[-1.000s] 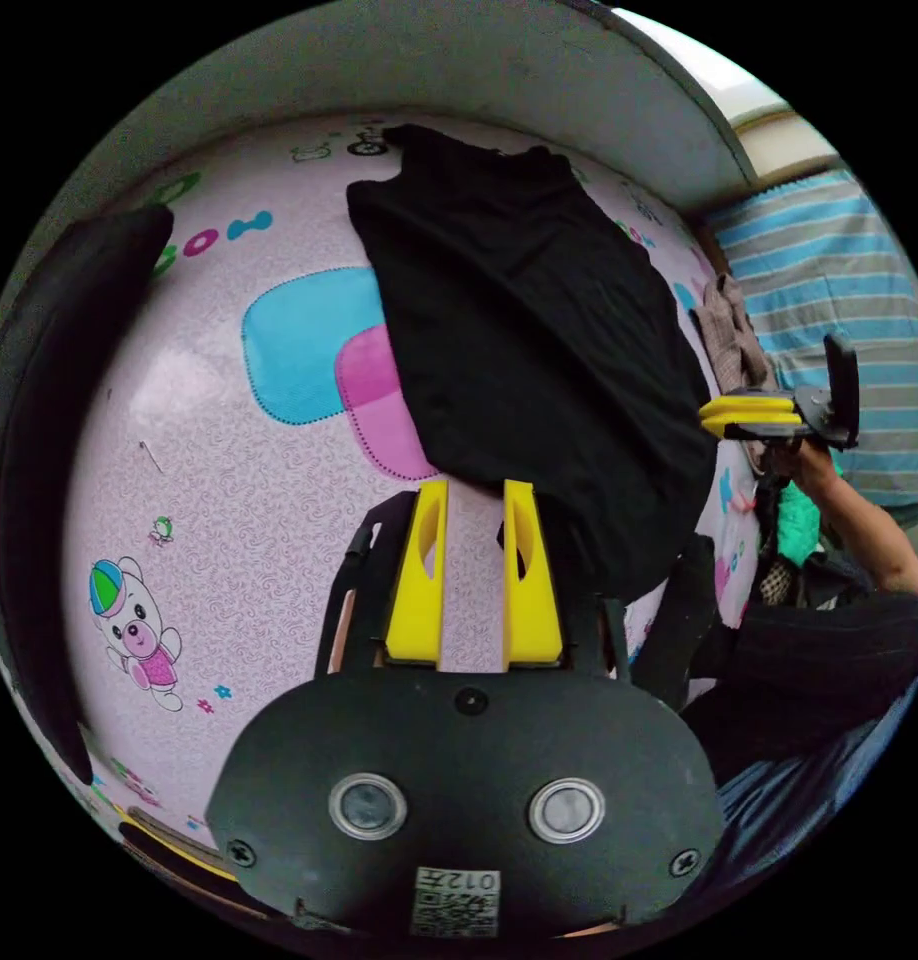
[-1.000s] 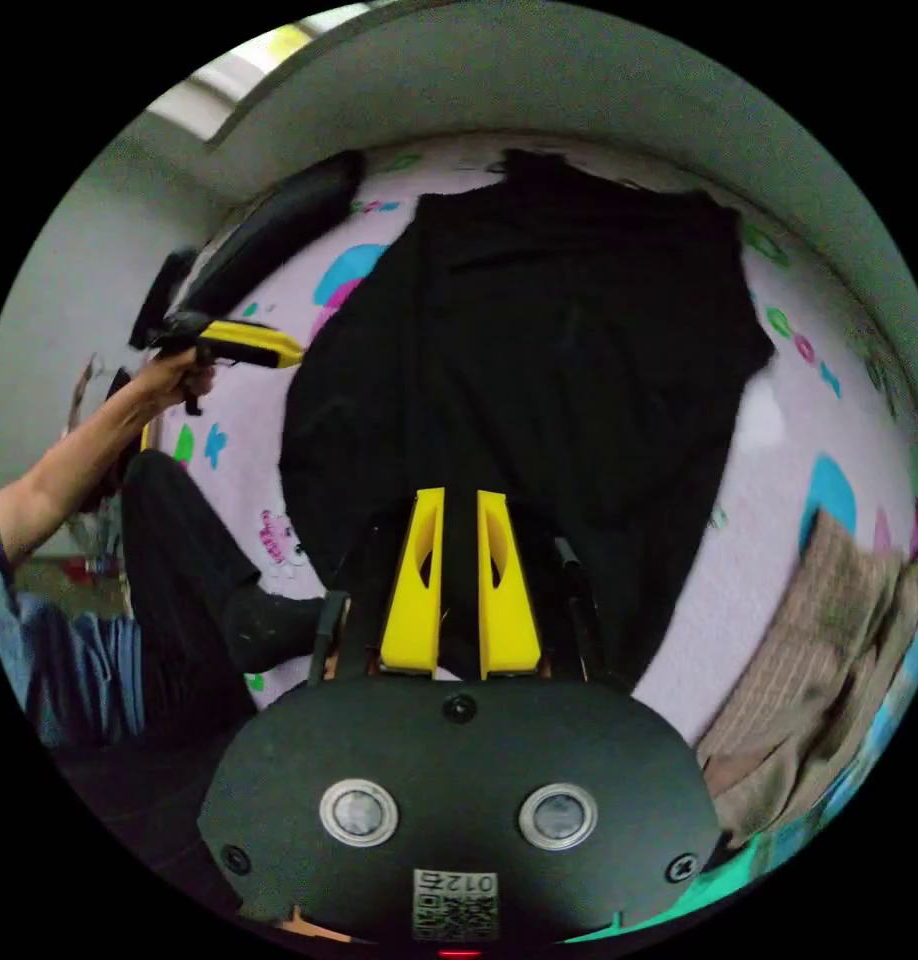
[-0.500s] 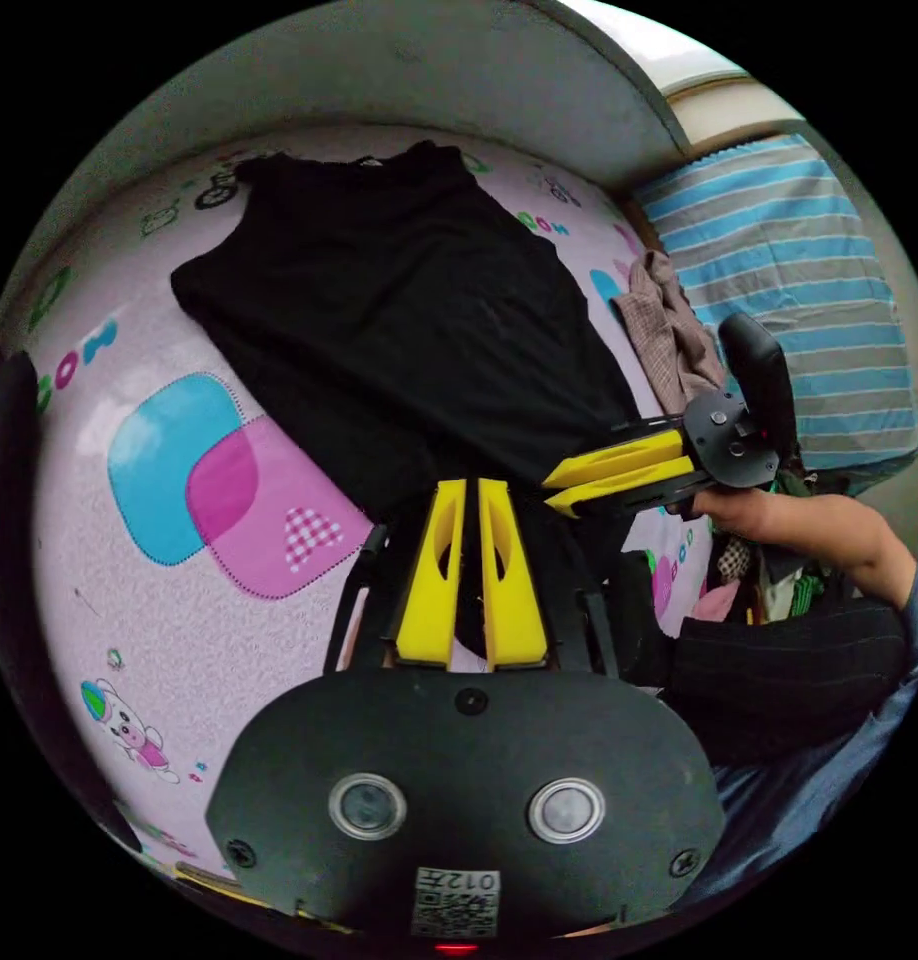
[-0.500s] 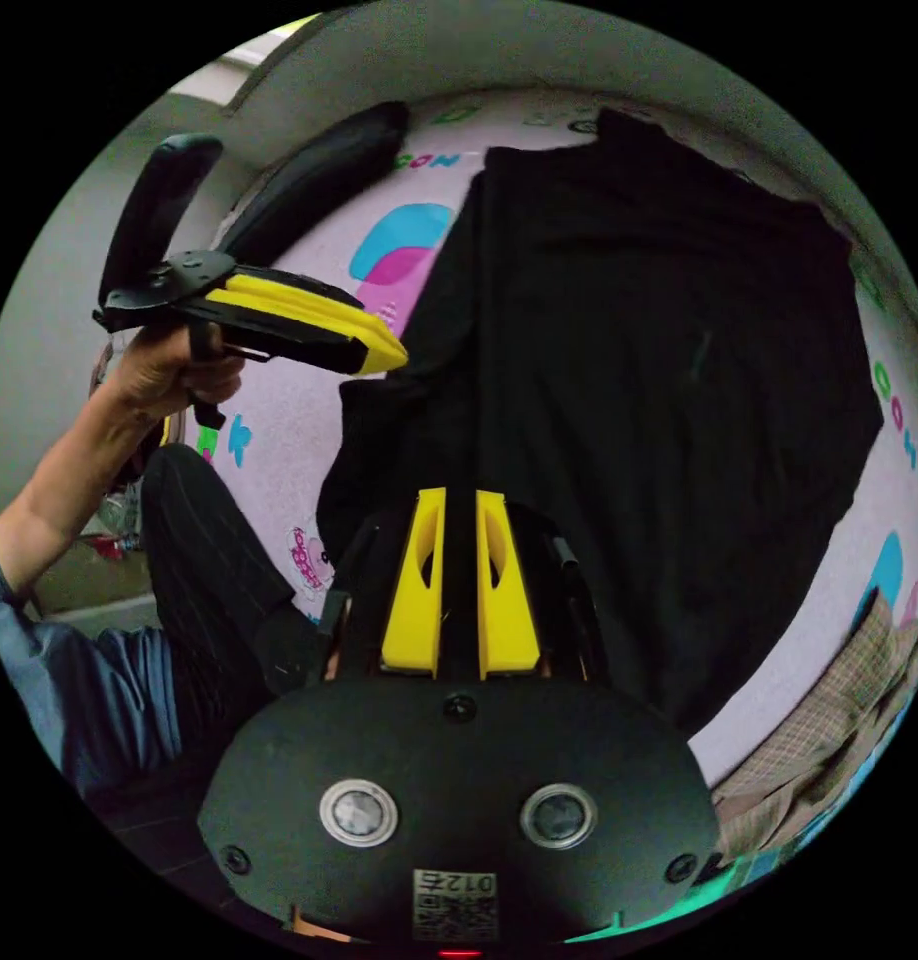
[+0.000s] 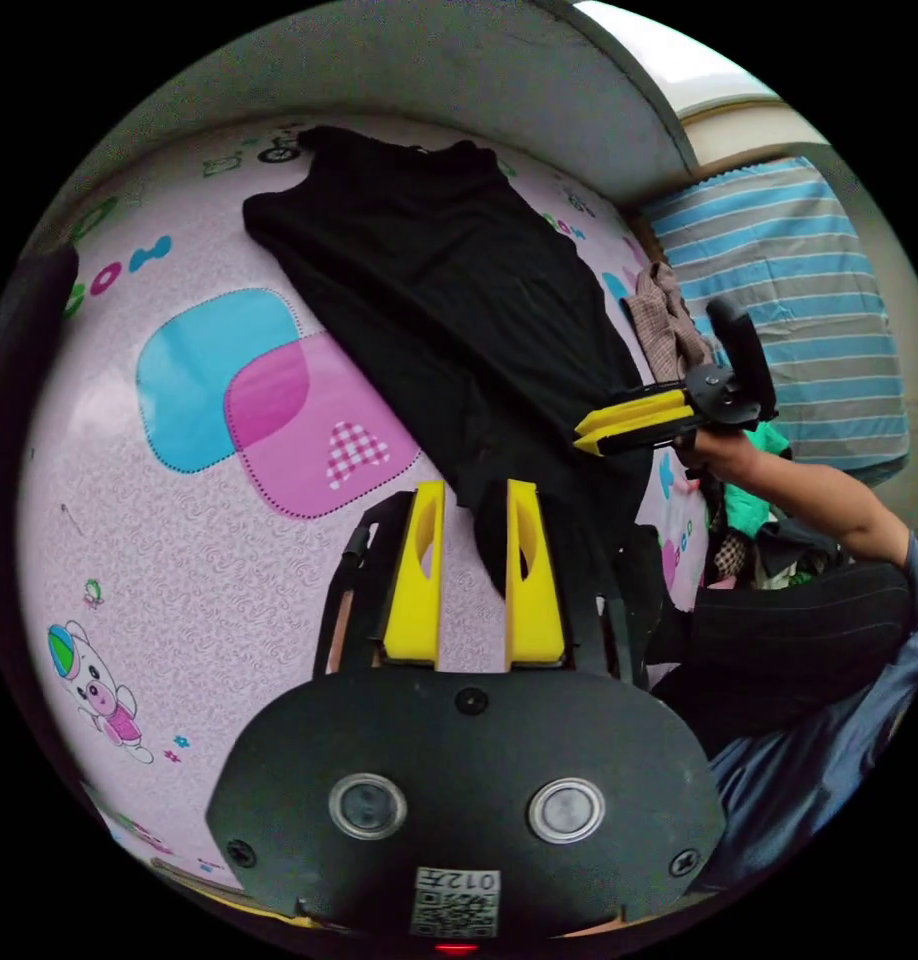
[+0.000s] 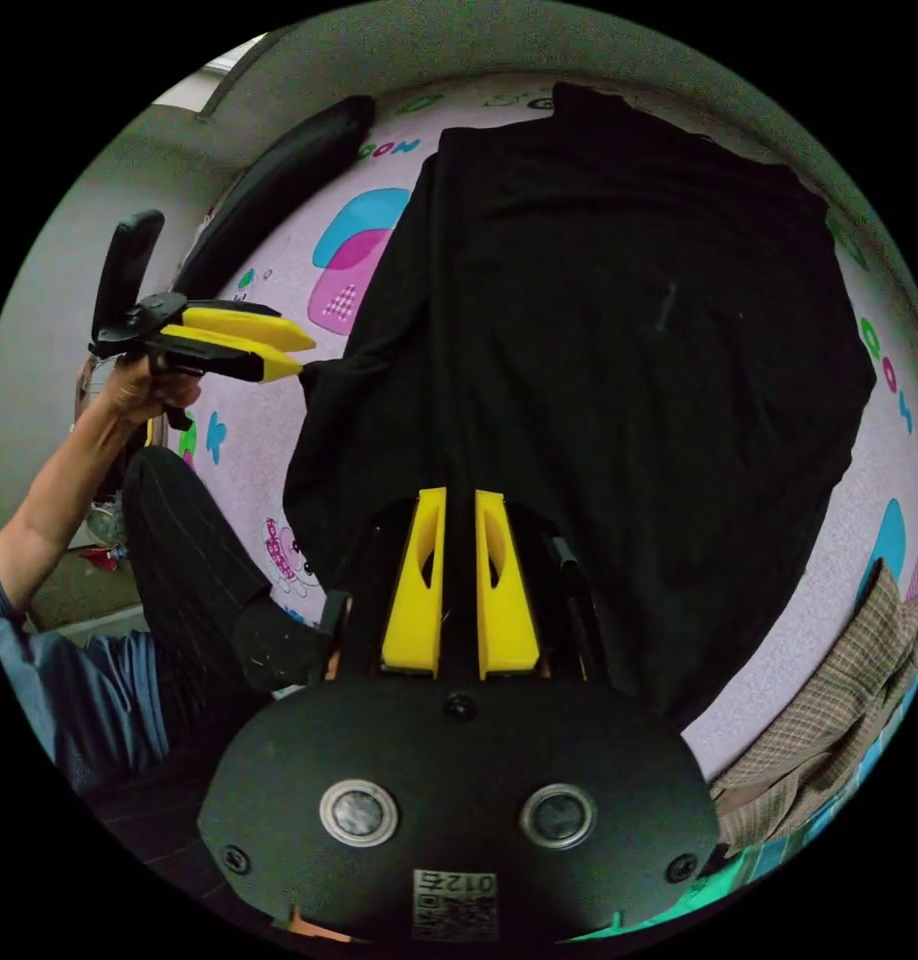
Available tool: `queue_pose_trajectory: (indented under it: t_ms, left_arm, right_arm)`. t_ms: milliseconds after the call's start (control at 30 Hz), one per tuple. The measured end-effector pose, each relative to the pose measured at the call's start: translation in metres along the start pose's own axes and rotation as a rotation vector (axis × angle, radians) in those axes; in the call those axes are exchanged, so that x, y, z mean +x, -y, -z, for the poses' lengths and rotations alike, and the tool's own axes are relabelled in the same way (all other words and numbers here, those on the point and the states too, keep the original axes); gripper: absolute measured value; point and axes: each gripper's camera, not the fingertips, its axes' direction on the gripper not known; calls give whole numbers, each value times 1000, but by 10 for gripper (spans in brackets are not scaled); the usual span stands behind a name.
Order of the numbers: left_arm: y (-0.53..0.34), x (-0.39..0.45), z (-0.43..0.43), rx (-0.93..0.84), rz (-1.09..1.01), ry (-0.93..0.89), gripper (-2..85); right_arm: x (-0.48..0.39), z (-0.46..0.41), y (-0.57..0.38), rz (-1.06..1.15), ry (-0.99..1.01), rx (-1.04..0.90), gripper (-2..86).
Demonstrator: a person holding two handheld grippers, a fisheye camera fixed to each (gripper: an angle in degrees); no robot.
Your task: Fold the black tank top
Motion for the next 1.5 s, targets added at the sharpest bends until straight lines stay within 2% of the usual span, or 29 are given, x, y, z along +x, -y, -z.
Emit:
queue_pose_trajectory:
  t_ms: [133, 233, 400, 533, 833, 933, 1033, 1100, 1267, 1367, 1500]
  left_arm:
    - [16, 24, -26, -149, -57, 101, 30]
    - [5, 30, -14, -216, -89, 187, 11]
    - [-53, -8, 35, -162, 43, 110, 6]
    - [-87, -33, 44, -101, 178, 98, 8]
    - [-85, -33, 20, -123, 260, 100, 8]
    - [-81, -27, 15, -131, 267, 110, 8]
    - [-76, -20, 11, -131, 260, 127, 7]
    - [-73, -18, 10, -130, 262, 124, 5]
    - [-69, -12, 7, -129, 279, 134, 2]
    - [-64, -4, 5, -133, 276, 171, 1]
    - [-57, 6, 1, -153, 265, 217, 2]
  right_arm:
    - [10, 8, -23, -43, 16, 71, 53]
    - [32, 21, -52, -122, 15, 140, 53]
    - [81, 41, -120, -342, -15, 277, 53]
    - [110, 32, -174, -504, -1, 292, 62]
    - [101, -24, -210, -589, 167, 232, 99]
    - [91, -29, -219, -618, 69, 278, 97]
    - [64, -30, -218, -524, -120, 316, 85]
    - [52, -38, -213, -461, -167, 292, 83]
    - [41, -57, -203, -385, -206, 233, 73]
    - [39, -64, -201, -354, -286, 177, 24]
    - [40, -56, -212, -340, -264, 197, -2]
